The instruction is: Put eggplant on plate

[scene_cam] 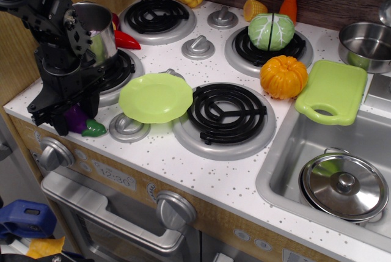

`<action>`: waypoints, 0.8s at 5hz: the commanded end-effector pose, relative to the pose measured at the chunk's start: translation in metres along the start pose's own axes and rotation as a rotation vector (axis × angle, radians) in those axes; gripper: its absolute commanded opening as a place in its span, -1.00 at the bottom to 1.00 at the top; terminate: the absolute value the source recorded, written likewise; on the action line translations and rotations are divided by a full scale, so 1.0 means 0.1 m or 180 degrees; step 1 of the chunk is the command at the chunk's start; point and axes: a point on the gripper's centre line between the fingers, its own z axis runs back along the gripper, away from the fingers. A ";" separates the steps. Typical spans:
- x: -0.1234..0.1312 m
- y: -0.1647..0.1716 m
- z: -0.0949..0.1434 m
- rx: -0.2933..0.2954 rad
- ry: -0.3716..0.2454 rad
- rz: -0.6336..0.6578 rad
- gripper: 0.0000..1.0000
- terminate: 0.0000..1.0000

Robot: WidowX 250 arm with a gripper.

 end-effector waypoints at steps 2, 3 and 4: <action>0.16 -0.05 0.39 0.0048 -0.0195 0.0015 -1.00 -1.00; 0.14 -0.16 0.61 -0.0011 -0.0296 0.0010 -1.00 -1.00; 0.03 -0.34 0.82 -0.0123 -0.0301 0.0008 -1.00 -1.00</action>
